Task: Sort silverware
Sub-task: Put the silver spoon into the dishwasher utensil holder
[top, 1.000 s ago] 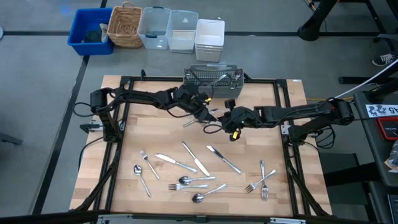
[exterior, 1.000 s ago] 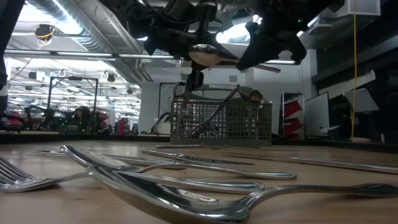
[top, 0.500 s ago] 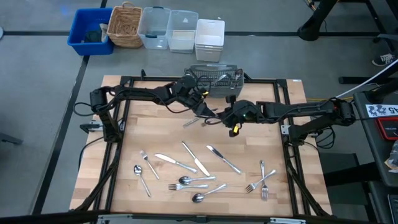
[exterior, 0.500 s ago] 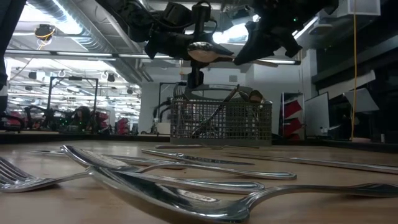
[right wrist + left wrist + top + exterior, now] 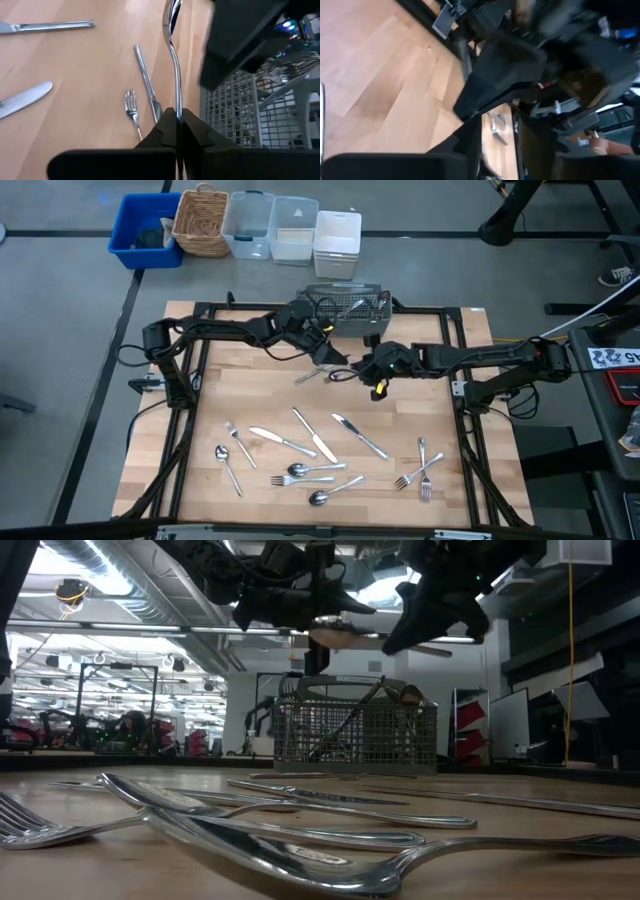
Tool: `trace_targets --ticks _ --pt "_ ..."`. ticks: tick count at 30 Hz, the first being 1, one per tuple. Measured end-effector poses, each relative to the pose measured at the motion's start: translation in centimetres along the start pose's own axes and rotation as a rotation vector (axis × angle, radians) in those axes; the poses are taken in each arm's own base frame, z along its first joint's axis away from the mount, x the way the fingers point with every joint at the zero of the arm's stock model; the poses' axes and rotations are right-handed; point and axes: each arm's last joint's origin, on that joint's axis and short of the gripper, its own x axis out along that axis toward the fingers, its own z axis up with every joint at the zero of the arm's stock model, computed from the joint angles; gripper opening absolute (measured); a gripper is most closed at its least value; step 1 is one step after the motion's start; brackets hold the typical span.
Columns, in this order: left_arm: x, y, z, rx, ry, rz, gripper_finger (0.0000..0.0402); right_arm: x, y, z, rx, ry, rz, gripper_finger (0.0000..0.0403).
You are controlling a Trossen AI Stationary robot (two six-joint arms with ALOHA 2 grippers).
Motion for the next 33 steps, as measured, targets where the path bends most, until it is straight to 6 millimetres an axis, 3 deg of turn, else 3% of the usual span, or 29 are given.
trace_targets --ticks 5,11,18,22,29,33 --pt "-1.0 0.9 1.0 -0.042 -0.022 -0.016 0.0141 -0.2 -0.5 0.2 0.010 0.015 -0.063 0.0005" --pt "-3.8 2.3 3.2 -0.083 -0.085 -0.051 0.0133 -1.1 -2.8 0.3 0.133 0.002 -0.159 0.0005" --pt "-8.6 1.5 6.2 0.078 -0.279 -0.031 0.0132 -1.6 -6.0 -1.8 0.299 0.040 -0.263 0.0005" --pt "-10.3 1.3 7.1 0.187 -0.355 0.014 0.0132 -1.6 -8.1 -3.6 0.394 0.081 -0.329 0.0005" --pt "-9.8 1.8 7.2 0.299 -0.473 0.212 0.0132 -2.1 -11.8 -5.7 0.492 -0.040 -0.385 0.0005" --pt "-9.2 1.6 7.2 0.312 -0.612 0.420 0.0132 -2.5 -13.3 -6.3 0.506 -0.127 -0.391 0.0005"
